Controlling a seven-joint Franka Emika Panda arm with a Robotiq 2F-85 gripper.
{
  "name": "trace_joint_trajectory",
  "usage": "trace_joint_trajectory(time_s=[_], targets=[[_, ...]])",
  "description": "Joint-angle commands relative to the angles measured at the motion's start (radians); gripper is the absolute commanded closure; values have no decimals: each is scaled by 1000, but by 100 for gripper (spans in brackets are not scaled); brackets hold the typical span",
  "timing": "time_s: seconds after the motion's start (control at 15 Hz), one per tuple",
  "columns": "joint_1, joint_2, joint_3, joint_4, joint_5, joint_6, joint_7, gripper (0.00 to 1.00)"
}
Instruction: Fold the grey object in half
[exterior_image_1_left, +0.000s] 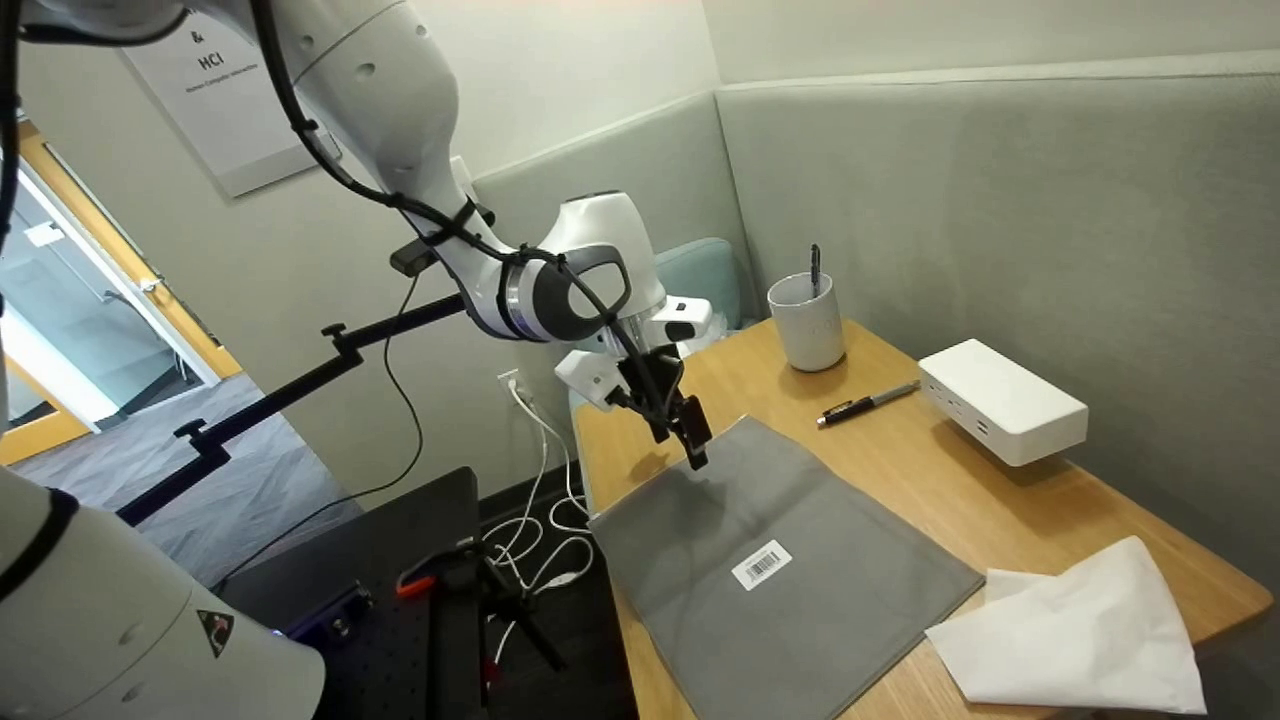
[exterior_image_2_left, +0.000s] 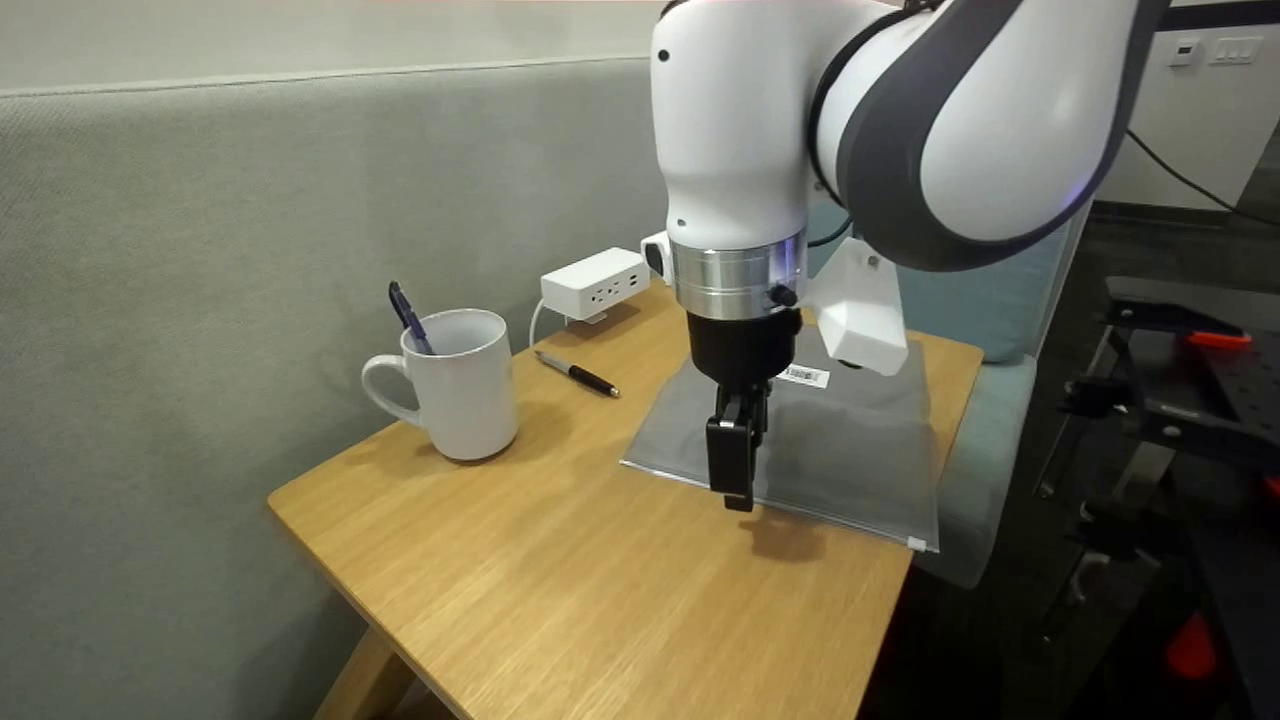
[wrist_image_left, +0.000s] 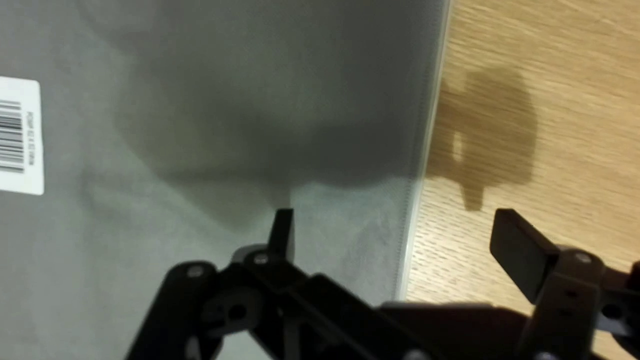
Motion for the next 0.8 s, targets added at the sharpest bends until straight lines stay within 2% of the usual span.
trace_joint_trajectory(time_s=[0.0, 0.4, 0.53, 0.73], targets=[[37, 26, -33, 23, -13, 20, 44, 0], [60, 48, -55, 44, -14, 14, 51, 0], [67, 54, -61, 50, -15, 14, 53, 9], [73, 62, -64, 57, -14, 12, 54, 6]])
